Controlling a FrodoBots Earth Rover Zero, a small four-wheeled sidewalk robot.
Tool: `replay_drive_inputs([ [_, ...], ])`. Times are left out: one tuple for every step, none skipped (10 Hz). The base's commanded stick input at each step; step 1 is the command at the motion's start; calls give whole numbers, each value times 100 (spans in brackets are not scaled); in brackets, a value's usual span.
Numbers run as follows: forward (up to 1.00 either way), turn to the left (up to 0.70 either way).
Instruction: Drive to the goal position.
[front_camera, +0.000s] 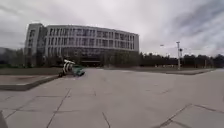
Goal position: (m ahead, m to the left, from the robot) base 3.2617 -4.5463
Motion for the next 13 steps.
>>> replay_drive_inputs([
  [70,0],
  [70,0],
  [70,0],
  [70,0],
  [70,0],
  [70,0],
  [70,0],
  [70,0],
  [70,0],
  [70,0],
  [70,0],
  [70,11],
  [70,33],
])
